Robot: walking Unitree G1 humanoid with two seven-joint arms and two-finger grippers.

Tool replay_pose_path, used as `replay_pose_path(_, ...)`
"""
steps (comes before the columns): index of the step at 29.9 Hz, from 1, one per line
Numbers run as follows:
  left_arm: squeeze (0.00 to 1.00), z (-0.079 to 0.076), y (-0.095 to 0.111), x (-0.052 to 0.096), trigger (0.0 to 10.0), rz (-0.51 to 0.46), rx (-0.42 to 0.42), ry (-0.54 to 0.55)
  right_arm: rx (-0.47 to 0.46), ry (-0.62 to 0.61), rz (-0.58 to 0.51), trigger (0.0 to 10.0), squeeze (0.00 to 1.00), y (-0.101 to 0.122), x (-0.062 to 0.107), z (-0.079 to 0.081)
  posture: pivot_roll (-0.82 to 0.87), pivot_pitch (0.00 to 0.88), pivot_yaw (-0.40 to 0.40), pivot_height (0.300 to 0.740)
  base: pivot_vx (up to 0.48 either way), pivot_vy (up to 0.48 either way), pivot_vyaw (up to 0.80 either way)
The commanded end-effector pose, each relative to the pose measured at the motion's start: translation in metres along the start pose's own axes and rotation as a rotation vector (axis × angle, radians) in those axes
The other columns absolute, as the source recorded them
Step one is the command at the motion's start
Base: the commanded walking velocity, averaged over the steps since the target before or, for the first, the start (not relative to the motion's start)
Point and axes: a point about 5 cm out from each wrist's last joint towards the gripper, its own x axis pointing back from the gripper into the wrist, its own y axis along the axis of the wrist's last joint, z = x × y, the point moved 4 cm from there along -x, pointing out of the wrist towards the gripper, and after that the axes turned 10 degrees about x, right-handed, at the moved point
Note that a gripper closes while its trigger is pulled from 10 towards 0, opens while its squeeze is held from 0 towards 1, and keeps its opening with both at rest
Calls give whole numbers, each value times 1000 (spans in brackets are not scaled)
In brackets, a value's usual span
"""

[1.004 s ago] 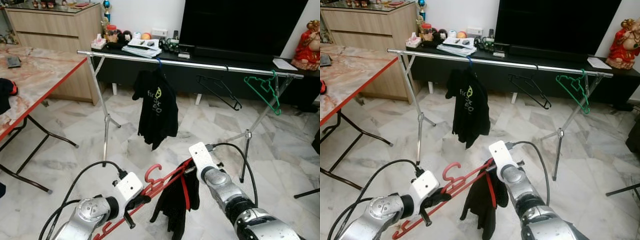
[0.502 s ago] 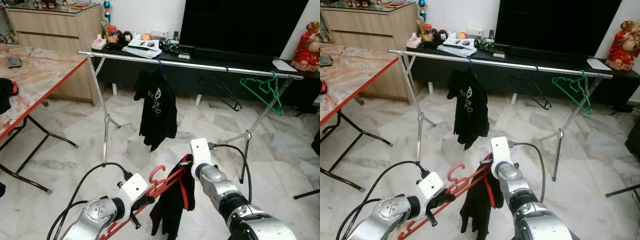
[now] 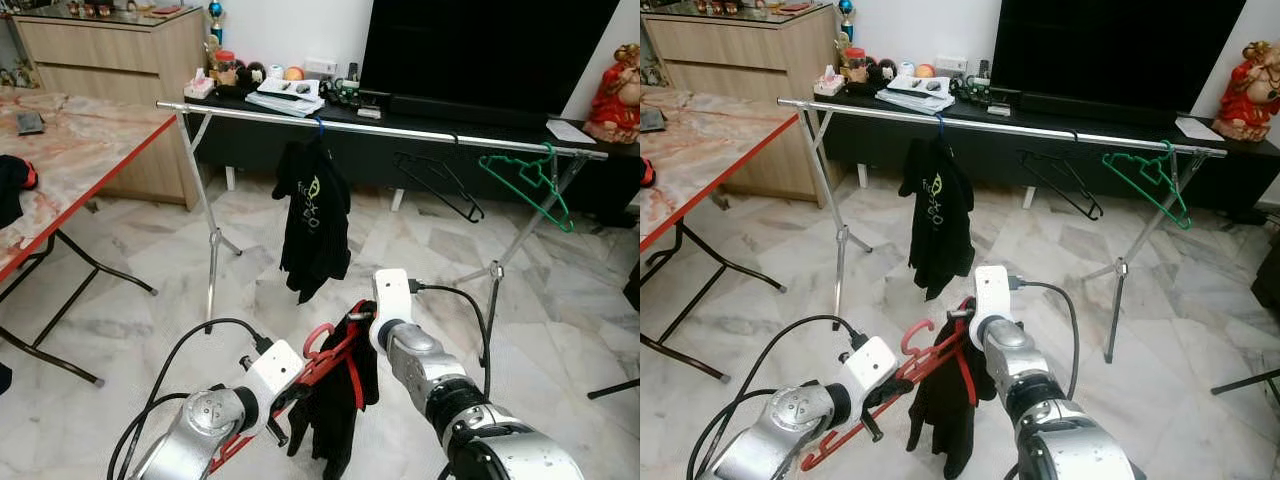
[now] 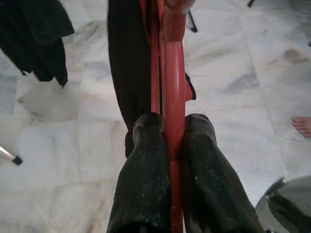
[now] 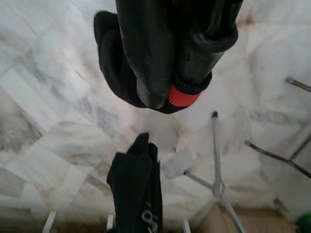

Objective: Hang hanger

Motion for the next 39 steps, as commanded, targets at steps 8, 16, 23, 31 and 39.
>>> replay_pose_path(8, 0, 14, 8, -12, 10000, -4, -1, 105, -29, 42, -56, 10000, 0, 18, 1, 6, 131, 0, -112, 740, 0, 0, 0)
replay_pose_path(16, 0, -4, 18, -21, 10000, -50, 69, 19, -4, 229, -138, 10000, 0, 32, 7, 35, 120, 0, -106, 740, 0, 0, 0)
replay_pose_path(23, 0, -15, 21, -24, 10000, -65, 100, -32, 118, 384, -186, 10000, 0, 31, 16, 54, 120, 0, -104, 740, 0, 0, 0)
replay_pose_path(31, 0, 8, 25, -25, 10000, -100, 141, 119, 59, 386, -268, 10000, 0, 44, 27, 38, 113, 0, -101, 740, 0, 0, 0)
replay_pose_path(39, 0, 17, 26, -24, 10000, -112, 155, 156, 53, 389, -260, 10000, 0, 31, 35, 21, 108, 0, -96, 740, 0, 0, 0)
